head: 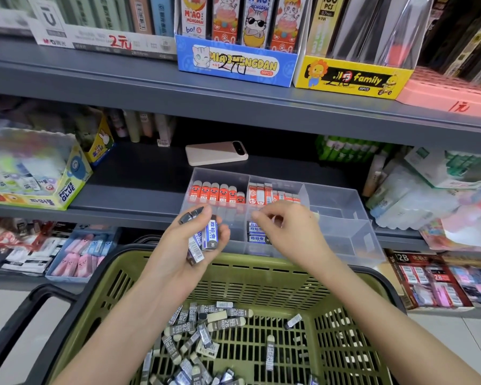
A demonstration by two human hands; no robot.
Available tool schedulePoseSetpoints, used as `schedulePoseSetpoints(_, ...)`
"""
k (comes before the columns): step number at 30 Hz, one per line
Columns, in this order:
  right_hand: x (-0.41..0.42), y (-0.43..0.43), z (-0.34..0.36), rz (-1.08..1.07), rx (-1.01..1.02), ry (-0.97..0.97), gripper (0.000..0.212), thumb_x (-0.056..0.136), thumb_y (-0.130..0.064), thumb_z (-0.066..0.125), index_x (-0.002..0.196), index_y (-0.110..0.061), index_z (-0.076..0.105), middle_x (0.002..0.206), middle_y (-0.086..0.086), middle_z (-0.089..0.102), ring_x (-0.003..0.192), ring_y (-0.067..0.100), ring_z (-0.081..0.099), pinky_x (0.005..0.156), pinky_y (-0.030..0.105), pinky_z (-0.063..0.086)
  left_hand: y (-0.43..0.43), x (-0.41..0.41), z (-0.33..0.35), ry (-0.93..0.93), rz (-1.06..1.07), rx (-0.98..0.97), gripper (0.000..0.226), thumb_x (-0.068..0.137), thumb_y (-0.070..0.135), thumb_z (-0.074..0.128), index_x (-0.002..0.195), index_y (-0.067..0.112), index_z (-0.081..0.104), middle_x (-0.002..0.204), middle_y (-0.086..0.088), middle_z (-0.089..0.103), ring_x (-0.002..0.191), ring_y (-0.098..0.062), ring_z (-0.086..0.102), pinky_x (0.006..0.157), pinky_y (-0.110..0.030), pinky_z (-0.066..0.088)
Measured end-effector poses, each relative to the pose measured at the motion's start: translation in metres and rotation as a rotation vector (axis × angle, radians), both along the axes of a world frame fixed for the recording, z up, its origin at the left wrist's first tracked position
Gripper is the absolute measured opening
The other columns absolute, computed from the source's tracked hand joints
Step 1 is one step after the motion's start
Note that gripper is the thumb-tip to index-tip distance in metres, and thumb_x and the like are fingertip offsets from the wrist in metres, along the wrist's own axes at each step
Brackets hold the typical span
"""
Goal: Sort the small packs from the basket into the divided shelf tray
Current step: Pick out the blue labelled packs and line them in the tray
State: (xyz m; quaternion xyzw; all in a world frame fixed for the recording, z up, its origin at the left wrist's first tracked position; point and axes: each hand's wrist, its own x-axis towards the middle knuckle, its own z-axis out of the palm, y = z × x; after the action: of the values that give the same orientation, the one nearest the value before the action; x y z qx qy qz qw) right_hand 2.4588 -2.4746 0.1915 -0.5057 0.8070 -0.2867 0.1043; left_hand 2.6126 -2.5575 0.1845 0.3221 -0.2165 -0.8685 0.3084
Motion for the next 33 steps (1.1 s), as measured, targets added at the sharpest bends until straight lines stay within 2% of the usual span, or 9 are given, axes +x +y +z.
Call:
schedulePoseSetpoints(2,0.021,0.005,0.009,0.069,-0.082,-0.282,0.027,0.086,-0.04,0.061,0.064,-0.024,0.067,0.063,-0.003,0.064,0.058,0.002,0.051,0.058,0.023,0.041,0.002,-0.002,-0.002,0.024,0.024,-0.004,0.023,0.066,0.012,0.071,0.088,0.006,0.065,0.07,-0.012,0.068,0.065,-0.021,0.069,0.06,-0.031,0.058)
schedulePoseSetpoints(5,0.049,0.008,0.01,0.088,-0.045,-0.452,0.022,0.076,-0.043,0.071,0.071,-0.021,0.07,0.064,-0.007,0.065,0.057,-0.002,0.053,0.057,0.016,0.044,0.007,-0.008,-0.001,0.03,0.031,-0.053,0.02,0.068,0.016,0.068,0.087,0.01,0.065,0.072,-0.01,0.069,0.07,-0.021,0.071,0.058,-0.03,0.058)
schedulePoseSetpoints(8,0.059,0.007,0.008,0.016,-0.118,-0.573,0.016,0.078,-0.029,0.073,0.076,-0.014,0.07,0.058,-0.009,0.059,0.054,0.0,0.051,0.055,0.023,0.046,0.013,-0.011,0.0,0.069,0.005,-0.074,0.016,0.072,0.019,0.066,0.086,0.011,0.067,0.077,-0.012,0.072,0.078,-0.023,0.073,0.057,-0.034,0.057)
schedulePoseSetpoints(11,0.047,0.011,0.011,-0.047,-0.234,-0.756,0.006,0.083,-0.015,0.069,0.081,-0.02,0.068,0.065,-0.006,0.063,0.055,0.002,0.057,0.051,0.019,0.048,0.011,-0.012,0.0,0.083,0.012,-0.04,0.019,0.072,0.023,0.067,0.085,0.01,0.07,0.089,-0.016,0.073,0.085,-0.024,0.072,0.068,-0.037,0.06)
schedulePoseSetpoints(15,-0.001,0.017,0.01,-0.22,-0.212,-0.457,0.017,0.082,-0.01,0.07,0.099,-0.011,0.067,0.069,-0.003,0.061,0.055,0.006,0.056,0.057,0.019,0.05,0.005,-0.003,0.0,0.096,0.066,0.091,0.034,0.068,0.017,0.069,0.1,0.004,0.064,0.092,-0.019,0.073,0.089,-0.033,0.071,0.072,-0.045,0.059)
schedulePoseSetpoints(18,-0.023,0.014,-0.002,-0.232,-0.066,-0.12,0.017,0.079,-0.009,0.072,0.093,-0.011,0.064,0.066,-0.005,0.054,0.061,0.014,0.054,0.067,0.033,0.052,0.004,0.004,-0.001,0.098,0.081,0.109,0.039,0.068,0.014,0.067,0.105,0.004,0.061,0.09,-0.02,0.073,0.087,-0.033,0.071,0.07,-0.047,0.059)
schedulePoseSetpoints(20,-0.027,0.011,-0.011,-0.198,-0.005,0.0,0.016,0.078,-0.008,0.071,0.092,-0.009,0.063,0.066,-0.006,0.053,0.062,0.013,0.053,0.069,0.033,0.051,0.004,0.007,-0.002,0.101,0.085,0.115,0.041,0.068,0.013,0.067,0.107,0.003,0.06,0.089,-0.02,0.073,0.087,-0.033,0.071,0.071,-0.048,0.059)
schedulePoseSetpoints(27,-0.025,-0.004,-0.023,-0.171,0.048,0.153,0.01,0.078,-0.022,0.073,0.082,-0.019,0.064,0.068,-0.008,0.057,0.069,0.014,0.055,0.064,0.024,0.04,0.002,0.012,-0.005,0.116,0.063,0.102,0.035,0.067,0.012,0.067,0.101,0.004,0.061,0.082,-0.018,0.073,0.086,-0.032,0.072,0.07,-0.046,0.059)
schedulePoseSetpoints(33,-0.022,-0.01,-0.028,-0.151,0.096,0.16,0.015,0.087,-0.011,0.056,0.09,-0.014,0.07,0.077,-0.001,0.066,0.069,0.013,0.054,0.054,0.008,0.034,0.002,0.011,-0.006,0.122,0.052,0.085,0.032,0.067,0.012,0.068,0.098,0.004,0.062,0.083,-0.017,0.073,0.088,-0.032,0.071,0.07,-0.045,0.059)
